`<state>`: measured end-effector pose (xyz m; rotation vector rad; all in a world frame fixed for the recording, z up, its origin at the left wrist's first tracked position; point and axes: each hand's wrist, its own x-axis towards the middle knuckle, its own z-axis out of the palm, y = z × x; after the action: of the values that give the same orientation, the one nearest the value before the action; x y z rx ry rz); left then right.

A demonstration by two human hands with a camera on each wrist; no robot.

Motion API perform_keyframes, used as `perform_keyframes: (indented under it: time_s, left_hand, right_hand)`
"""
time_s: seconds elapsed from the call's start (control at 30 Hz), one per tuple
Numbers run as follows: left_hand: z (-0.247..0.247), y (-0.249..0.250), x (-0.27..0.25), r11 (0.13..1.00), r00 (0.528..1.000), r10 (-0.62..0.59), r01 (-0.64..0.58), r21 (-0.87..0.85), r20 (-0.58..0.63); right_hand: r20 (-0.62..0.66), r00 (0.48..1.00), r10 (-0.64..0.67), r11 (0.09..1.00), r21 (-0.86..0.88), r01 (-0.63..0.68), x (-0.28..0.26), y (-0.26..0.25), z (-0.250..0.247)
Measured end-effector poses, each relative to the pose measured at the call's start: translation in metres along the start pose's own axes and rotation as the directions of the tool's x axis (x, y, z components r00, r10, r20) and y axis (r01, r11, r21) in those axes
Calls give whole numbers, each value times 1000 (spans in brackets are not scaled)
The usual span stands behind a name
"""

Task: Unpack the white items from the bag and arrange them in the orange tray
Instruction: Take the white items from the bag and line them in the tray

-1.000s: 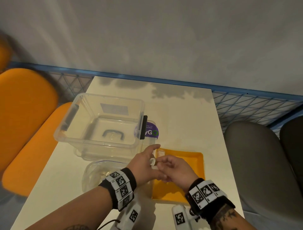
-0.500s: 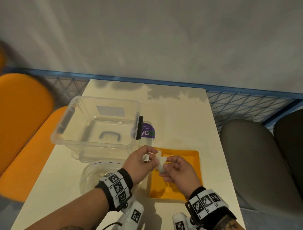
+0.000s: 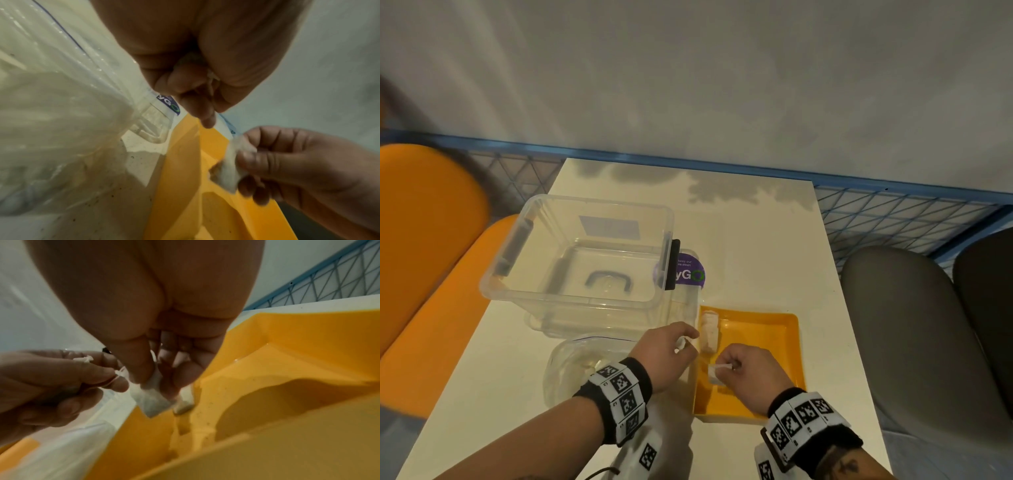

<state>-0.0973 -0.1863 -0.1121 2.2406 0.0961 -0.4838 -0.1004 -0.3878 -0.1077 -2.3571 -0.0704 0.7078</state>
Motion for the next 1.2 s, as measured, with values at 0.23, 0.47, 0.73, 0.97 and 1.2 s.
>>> perform_keyframes:
  time_s: [0.23, 0.47, 0.73, 0.97, 1.2]
  left_hand:
    - [8, -2, 16, 983, 986, -157, 152, 105, 50]
    - [14, -4, 24, 973, 975, -203, 190, 128, 92]
    - [16, -7, 27, 975, 976, -196, 183, 128, 96]
    - [12, 0, 20, 986, 987, -155, 151, 74, 44]
    - [2, 16, 4, 981, 992, -74, 91, -172, 105]
  right_hand:
    - [153, 981, 120, 981, -168, -93, 29, 3, 16]
    - [-29, 980, 197, 976, -95, -198, 66, -8, 15]
    - [-58, 972, 229, 970, -66, -233, 81, -10, 16]
    - [-54, 967, 249, 965, -76, -253, 81, -10, 12]
    - [-160, 983, 88, 990, 123, -69, 50, -22, -20]
